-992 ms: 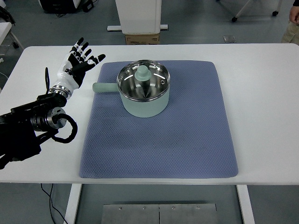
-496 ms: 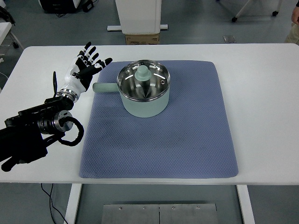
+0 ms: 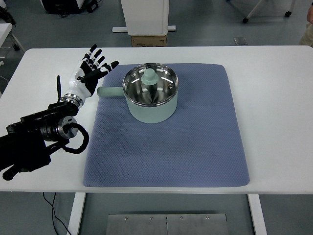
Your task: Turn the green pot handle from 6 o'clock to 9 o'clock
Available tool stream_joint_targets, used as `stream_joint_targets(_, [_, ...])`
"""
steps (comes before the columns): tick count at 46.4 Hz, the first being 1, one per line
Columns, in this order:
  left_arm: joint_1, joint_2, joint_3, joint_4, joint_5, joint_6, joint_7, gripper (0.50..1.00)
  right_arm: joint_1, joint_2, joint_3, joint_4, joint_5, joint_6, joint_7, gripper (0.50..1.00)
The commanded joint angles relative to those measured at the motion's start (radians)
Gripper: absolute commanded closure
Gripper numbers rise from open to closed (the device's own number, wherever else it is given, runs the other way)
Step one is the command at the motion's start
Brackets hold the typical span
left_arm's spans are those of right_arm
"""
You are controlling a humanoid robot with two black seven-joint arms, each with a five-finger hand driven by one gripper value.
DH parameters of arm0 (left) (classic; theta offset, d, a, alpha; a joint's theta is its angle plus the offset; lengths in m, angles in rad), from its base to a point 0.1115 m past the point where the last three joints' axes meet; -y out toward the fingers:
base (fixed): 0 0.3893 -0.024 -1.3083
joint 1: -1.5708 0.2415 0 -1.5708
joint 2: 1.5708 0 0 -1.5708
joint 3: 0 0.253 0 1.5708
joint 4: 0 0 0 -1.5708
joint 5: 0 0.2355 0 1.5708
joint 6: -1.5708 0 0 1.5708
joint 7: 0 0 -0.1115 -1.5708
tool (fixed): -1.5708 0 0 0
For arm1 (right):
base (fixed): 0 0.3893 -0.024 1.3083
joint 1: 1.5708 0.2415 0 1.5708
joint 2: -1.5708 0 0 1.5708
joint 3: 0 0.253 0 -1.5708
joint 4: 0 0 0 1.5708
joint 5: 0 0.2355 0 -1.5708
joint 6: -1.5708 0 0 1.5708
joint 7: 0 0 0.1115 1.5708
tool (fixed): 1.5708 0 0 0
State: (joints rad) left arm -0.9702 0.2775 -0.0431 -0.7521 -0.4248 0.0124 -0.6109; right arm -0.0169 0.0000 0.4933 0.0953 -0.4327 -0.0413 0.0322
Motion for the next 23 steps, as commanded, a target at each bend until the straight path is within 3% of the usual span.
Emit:
stream_joint_targets(1, [0.005, 0.000, 0.000, 0.000, 0.000, 0.000, 0.000, 0.500, 0.002, 0.000, -0.001, 0.000, -0.003, 0.000, 0.000, 0.500])
stream_joint_targets(23, [0.007, 0.002, 0.000, -0.001, 0.001, -0.002, 0.000, 0.500, 0.000, 0.000, -0.005, 0.000, -0.009, -0.003, 0.002, 0.500])
